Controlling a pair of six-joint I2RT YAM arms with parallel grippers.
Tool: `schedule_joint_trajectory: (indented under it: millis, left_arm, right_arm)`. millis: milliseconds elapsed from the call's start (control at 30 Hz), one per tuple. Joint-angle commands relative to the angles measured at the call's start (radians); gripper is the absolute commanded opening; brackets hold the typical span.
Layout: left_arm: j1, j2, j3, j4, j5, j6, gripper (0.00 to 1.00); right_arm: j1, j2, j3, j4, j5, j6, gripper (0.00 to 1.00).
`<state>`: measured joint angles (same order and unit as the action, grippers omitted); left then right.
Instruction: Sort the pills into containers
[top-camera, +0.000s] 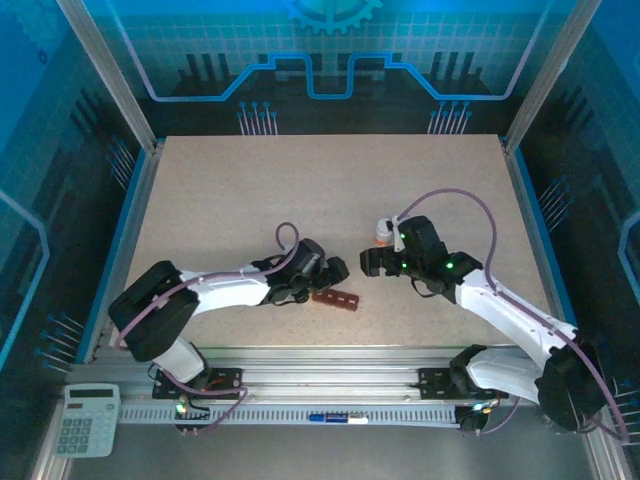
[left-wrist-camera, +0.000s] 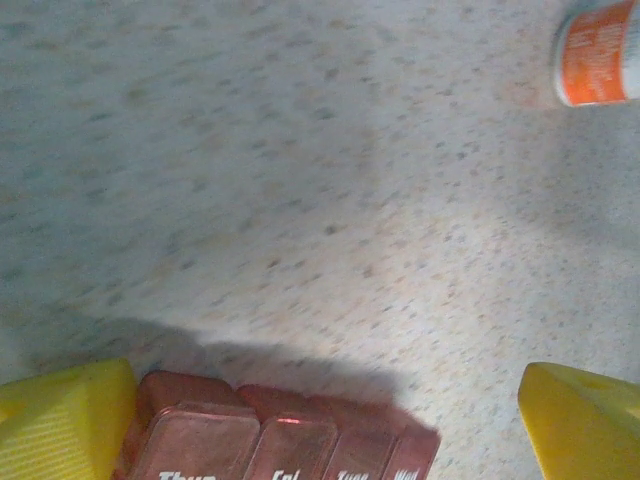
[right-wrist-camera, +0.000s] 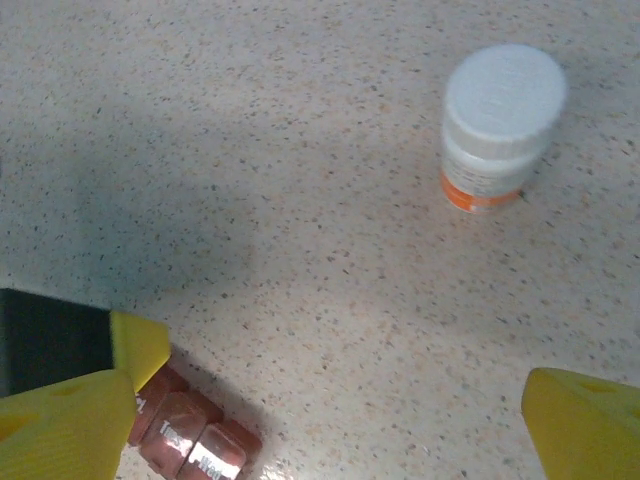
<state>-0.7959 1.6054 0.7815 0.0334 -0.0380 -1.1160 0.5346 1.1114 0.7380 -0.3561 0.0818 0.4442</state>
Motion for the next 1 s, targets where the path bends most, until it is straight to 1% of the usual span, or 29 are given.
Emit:
schedule_joint_trajectory:
  millis: [0, 67, 167, 367, 533, 700, 833, 967]
  left_arm:
    - [0.007, 0.057, 0.088, 0.046, 0.044, 0.068, 0.99]
    - [0.030, 0.079, 0.120, 0.042, 0.057, 0.085, 0.99]
    - [0.081, 0.073, 0.142, 0.021, 0.064, 0.123, 0.99]
    - [0.201, -0.014, 0.145, -0.080, 0.054, 0.272, 0.99]
    - [0.292, -0.108, 0.094, -0.125, 0.067, 0.365, 0.99]
    - [0.367, -0.197, 0.010, -0.125, 0.106, 0.380, 0.99]
    - [0.400, -0.256, -0.045, -0.129, 0.127, 0.381, 0.99]
    - [0.416, -0.298, -0.079, -0.132, 0.129, 0.379, 0.99]
  right_arm:
    - [-0.025, -0.052, -0.030, -0.060, -0.041, 0.019, 1.00]
    - [-0.027, -0.079, -0.048, -0.068, -0.045, 0.023, 1.00]
    - [-0.027, -0.111, -0.090, -0.064, -0.059, 0.045, 1.00]
    - [-0.007, -0.092, -0.165, 0.011, -0.150, 0.051, 0.98]
    - [0.087, 0.024, -0.141, 0.044, -0.159, 0.003, 0.93]
    - [0.194, 0.153, -0.086, 0.058, -0.105, -0.074, 0.89]
    - [0.236, 0.241, -0.043, 0.066, -0.064, -0.112, 0.87]
    - [0.258, 0.298, -0.014, 0.078, -0.066, -0.117, 0.86]
